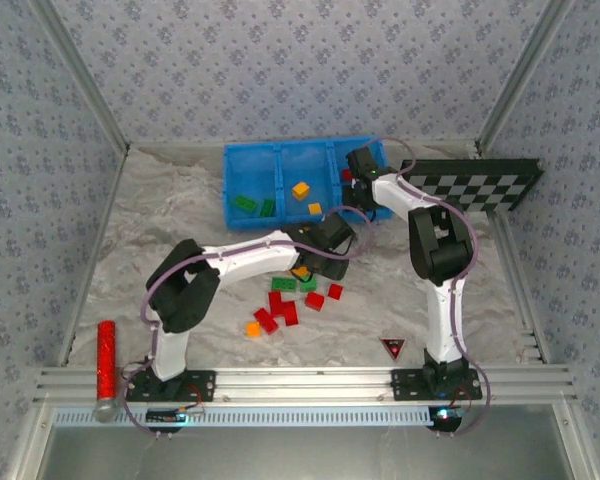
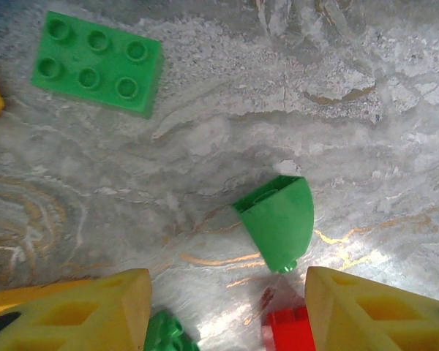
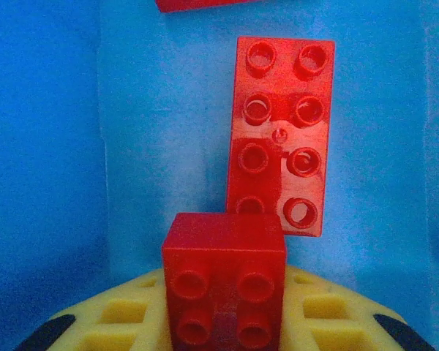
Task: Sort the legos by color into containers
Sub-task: Place the lego in the container.
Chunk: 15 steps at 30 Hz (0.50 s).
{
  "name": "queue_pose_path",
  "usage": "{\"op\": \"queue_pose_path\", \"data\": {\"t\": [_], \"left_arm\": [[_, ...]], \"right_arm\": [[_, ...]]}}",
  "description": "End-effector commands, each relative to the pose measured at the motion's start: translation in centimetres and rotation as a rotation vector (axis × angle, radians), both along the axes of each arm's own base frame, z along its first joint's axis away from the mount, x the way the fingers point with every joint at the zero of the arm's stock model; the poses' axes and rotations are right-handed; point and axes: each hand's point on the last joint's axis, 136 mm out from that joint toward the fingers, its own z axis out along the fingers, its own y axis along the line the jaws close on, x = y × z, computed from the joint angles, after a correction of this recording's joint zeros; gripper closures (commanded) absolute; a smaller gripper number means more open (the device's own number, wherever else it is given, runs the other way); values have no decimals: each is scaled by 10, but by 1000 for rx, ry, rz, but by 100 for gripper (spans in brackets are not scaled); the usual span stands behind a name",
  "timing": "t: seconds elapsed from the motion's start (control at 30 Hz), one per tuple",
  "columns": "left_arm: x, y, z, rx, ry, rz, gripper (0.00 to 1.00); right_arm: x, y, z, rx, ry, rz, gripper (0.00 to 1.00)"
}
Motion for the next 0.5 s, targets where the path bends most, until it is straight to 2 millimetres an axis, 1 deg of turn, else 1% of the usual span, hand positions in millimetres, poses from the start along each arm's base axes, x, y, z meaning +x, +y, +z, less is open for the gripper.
{"op": "queue_pose_path", "data": {"t": [0.0, 0.17, 0.33, 0.47], "left_arm": [[4, -15, 8, -33, -22, 20, 41], [-1, -25, -2, -35, -18, 16, 40], [-2, -35, -12, -33, -7, 6, 40], [-2, -39, -21, -26, 2, 4, 39]], "right_arm": [[-12, 7, -5, 15, 35, 1, 73], [-16, 15, -6, 32, 47, 10, 71], [-19, 19, -2, 39, 48, 16, 68], [-21, 19, 4, 41, 42, 11, 63]]}}
